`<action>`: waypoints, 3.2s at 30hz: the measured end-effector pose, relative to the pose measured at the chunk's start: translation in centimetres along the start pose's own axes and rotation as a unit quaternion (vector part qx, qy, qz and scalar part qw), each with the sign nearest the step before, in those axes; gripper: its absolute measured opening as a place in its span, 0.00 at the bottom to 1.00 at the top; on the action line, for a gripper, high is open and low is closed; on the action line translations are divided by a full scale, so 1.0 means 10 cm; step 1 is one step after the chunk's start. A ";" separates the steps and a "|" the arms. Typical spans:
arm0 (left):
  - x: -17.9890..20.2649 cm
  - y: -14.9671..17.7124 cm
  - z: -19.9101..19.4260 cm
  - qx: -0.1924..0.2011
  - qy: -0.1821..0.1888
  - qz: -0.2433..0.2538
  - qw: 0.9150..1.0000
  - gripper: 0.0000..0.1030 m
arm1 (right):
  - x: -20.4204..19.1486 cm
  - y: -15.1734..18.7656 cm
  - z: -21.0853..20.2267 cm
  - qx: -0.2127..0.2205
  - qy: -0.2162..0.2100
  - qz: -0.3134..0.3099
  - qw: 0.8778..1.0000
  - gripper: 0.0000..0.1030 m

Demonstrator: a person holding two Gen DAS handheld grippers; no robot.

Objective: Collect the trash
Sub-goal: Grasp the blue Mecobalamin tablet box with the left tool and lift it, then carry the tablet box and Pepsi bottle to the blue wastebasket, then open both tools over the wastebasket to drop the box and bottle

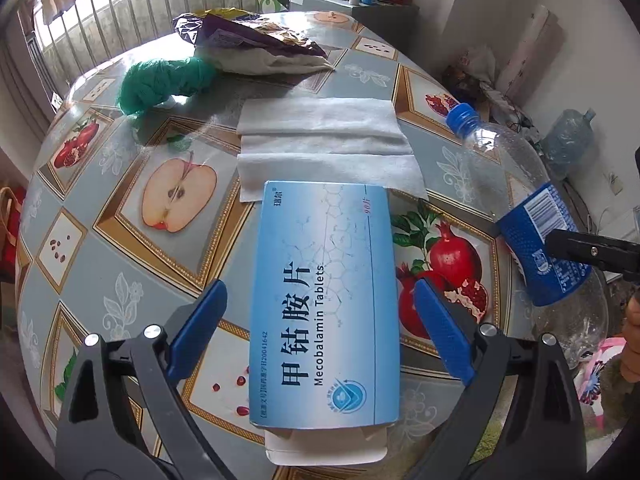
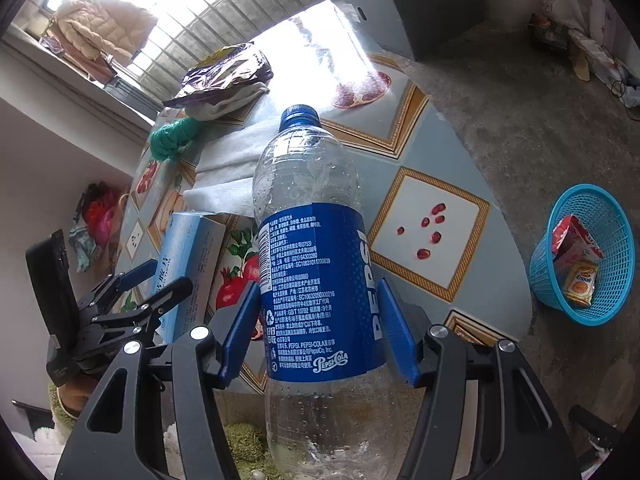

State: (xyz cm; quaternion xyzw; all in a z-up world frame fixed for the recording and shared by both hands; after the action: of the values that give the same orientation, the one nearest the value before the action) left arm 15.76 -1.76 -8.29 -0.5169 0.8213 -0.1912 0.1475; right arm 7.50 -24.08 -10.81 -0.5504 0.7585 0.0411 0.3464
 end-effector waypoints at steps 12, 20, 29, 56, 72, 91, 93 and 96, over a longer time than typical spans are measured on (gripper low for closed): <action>0.05 0.12 -0.05 -0.008 0.002 0.009 1.000 0.64 | 0.10 0.07 -0.07 0.014 -0.002 0.029 0.999 0.57; 0.10 0.13 0.01 -0.027 -0.016 0.019 0.999 0.68 | 0.10 0.03 -0.05 0.011 -0.006 0.032 0.999 0.58; 0.12 0.14 0.13 -0.042 -0.026 0.020 0.999 0.68 | 0.10 0.01 0.00 0.005 -0.010 0.034 0.999 0.59; 0.08 0.04 -0.03 -0.007 -0.028 0.010 1.000 0.65 | 0.11 -0.06 -0.04 0.027 -0.031 0.038 0.998 0.56; 0.64 -0.49 -0.71 0.085 0.038 0.054 0.994 0.65 | 0.34 -0.06 -0.83 0.126 -0.071 0.067 0.987 0.55; 3.58 -1.07 -0.12 -0.018 0.198 0.267 0.943 0.65 | 2.56 0.82 -1.60 0.250 -0.017 0.372 0.894 0.56; 3.90 -1.04 0.14 -0.049 0.197 0.284 0.937 0.65 | 2.81 0.92 -1.44 0.237 -0.035 0.417 0.877 0.56; 4.29 -1.02 0.52 -0.081 0.187 0.304 0.931 0.65 | 3.09 0.96 -1.20 0.216 -0.055 0.465 0.857 0.57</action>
State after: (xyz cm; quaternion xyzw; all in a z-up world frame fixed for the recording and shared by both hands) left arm 8.05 -45.48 -10.04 -0.2074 0.9646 -0.1630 -0.0004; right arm -11.35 -50.61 -22.42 -0.0418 0.8959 0.0626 0.4379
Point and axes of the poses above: each gripper's, at about its wrist camera, not at the fingertips, and z roughly the way its jaws point, x to its right, y to its underside, the point moved 5 cm from there along z, roughly the way its jaws point, and after that the axes turned 7 degrees about -y, right-handed, at the moved point
